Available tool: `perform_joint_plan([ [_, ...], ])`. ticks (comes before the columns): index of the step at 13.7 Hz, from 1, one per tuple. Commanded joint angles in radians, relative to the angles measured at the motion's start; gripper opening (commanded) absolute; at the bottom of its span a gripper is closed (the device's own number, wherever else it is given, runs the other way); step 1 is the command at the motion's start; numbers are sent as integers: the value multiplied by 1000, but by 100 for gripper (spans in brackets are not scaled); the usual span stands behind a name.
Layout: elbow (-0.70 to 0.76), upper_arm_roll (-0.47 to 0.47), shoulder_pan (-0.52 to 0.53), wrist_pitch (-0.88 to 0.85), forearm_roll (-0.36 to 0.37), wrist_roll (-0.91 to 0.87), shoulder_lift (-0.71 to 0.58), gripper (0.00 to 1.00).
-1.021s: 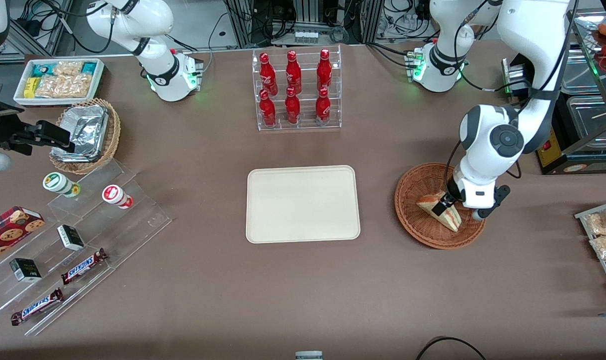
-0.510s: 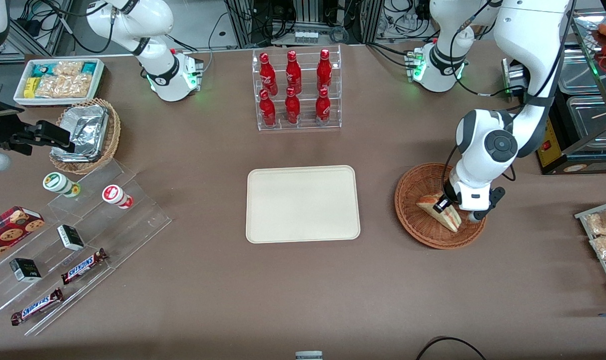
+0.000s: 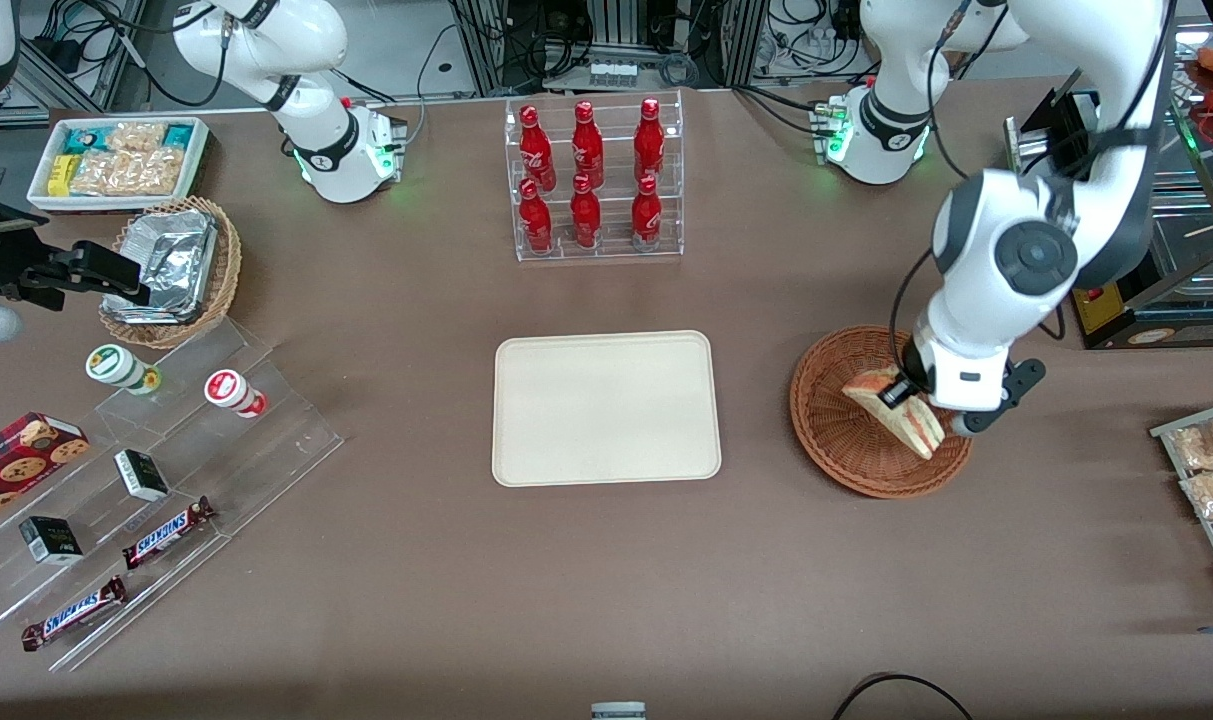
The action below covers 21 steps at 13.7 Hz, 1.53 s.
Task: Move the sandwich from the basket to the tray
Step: 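Carry the sandwich with the left gripper over the white tray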
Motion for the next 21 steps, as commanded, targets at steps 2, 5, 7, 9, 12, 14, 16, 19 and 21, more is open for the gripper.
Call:
perform_joint_plan([
  [2,262,5,-171,-150,35,16,118,0],
  [5,342,5,-293,-152,-14,22,191,0],
  [7,348,-2,-359,-142,-29,115,239,0],
  [9,409,-12,-396,-136,-92,129,314,0],
  [12,611,-13,-481,-138,-89,125,504,0],
  [14,647,-15,-494,-133,-92,125,552,0],
  [16,643,-15,-506,-75,-94,126,579,0],
  [19,641,-15,-508,0,-92,141,642,0],
  [21,631,-15,-516,34,-89,146,655,0],
])
